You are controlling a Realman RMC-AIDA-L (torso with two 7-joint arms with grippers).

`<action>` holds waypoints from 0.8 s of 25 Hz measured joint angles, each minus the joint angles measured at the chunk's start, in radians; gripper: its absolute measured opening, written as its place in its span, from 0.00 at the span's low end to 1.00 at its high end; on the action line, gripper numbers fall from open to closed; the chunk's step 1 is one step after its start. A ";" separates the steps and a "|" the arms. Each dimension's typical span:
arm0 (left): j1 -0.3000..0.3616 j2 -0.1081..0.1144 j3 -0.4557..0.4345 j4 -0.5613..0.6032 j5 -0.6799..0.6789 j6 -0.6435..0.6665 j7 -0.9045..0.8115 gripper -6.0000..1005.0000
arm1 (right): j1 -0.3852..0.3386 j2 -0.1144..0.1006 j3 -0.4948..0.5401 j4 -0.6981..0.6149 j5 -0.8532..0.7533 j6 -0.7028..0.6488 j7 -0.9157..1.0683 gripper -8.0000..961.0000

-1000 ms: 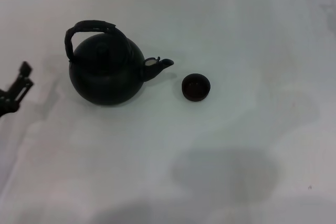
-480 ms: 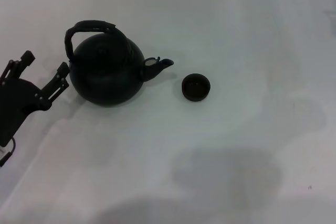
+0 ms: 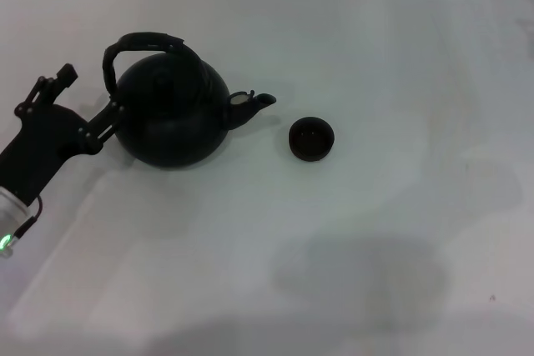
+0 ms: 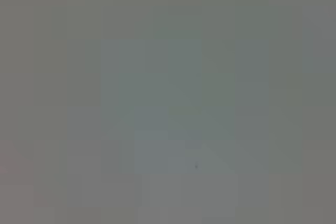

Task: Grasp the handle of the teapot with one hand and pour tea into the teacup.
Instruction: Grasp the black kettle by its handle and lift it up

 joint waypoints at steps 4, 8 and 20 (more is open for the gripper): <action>-0.021 0.001 -0.002 -0.001 -0.001 -0.031 0.003 0.87 | 0.000 0.000 0.003 0.000 0.000 0.002 0.000 0.74; -0.039 0.003 -0.008 0.000 -0.003 -0.058 0.005 0.87 | -0.001 0.001 0.008 0.002 0.000 0.003 0.001 0.74; -0.069 0.006 -0.011 -0.001 -0.007 -0.072 0.006 0.86 | 0.006 0.001 0.010 0.002 0.000 0.005 0.001 0.74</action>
